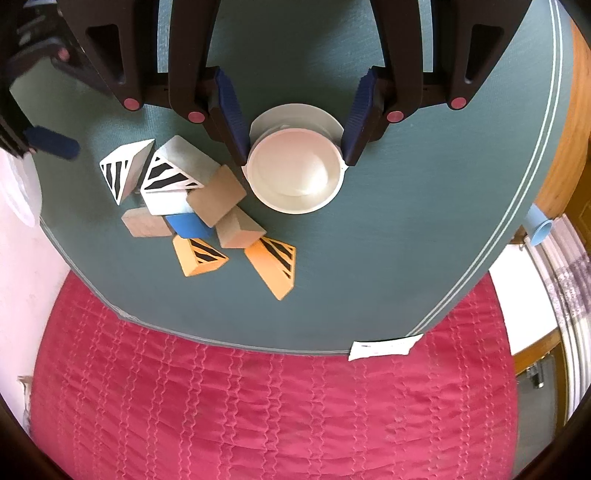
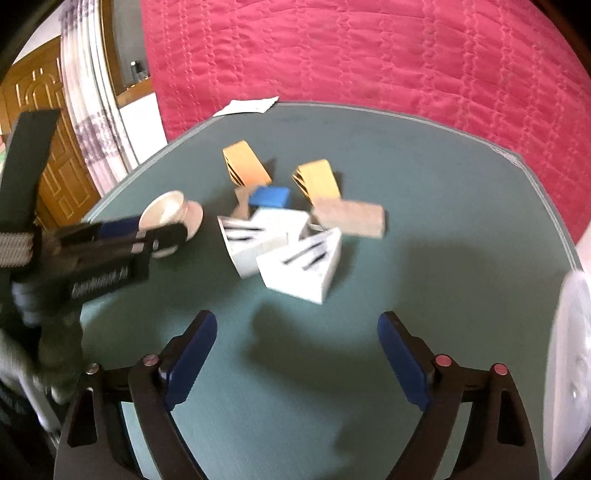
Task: Organize rigid objects
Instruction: 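Grasp the striped white triangle block with the right gripper while the left gripper holds the cup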
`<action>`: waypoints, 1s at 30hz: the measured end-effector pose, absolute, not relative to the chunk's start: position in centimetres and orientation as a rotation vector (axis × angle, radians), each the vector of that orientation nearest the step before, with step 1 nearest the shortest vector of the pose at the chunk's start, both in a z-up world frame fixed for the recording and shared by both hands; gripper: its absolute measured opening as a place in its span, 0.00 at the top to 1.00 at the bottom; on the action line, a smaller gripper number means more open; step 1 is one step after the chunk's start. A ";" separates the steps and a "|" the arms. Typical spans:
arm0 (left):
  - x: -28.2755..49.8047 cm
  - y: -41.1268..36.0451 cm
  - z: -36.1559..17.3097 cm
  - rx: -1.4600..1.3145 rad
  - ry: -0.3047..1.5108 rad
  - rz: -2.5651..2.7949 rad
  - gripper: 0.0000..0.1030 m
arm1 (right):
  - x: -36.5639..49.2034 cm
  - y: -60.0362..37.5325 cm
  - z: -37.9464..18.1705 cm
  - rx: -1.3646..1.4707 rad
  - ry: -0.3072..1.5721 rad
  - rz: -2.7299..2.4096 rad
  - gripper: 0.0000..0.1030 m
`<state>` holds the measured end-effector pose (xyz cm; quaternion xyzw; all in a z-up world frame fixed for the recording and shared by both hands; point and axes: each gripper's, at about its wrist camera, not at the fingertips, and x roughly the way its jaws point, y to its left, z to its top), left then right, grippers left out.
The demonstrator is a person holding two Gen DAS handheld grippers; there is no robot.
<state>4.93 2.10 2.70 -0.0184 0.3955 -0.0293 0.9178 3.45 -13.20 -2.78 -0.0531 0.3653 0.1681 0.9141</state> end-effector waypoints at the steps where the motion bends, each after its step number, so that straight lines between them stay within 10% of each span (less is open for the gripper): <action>1: 4.9 2.2 2.7 -0.039 0.813 -0.056 0.48 | 4.0 -12.9 -2.7 -0.111 0.748 0.348 0.17; 11: 5.0 2.9 2.3 -0.057 0.833 -0.038 0.48 | 6.9 -12.1 -3.4 -0.111 0.754 0.309 0.52; 30: 4.6 2.8 2.3 -0.037 0.824 -0.041 0.48 | 2.2 -15.4 -3.0 -0.064 0.709 0.310 0.52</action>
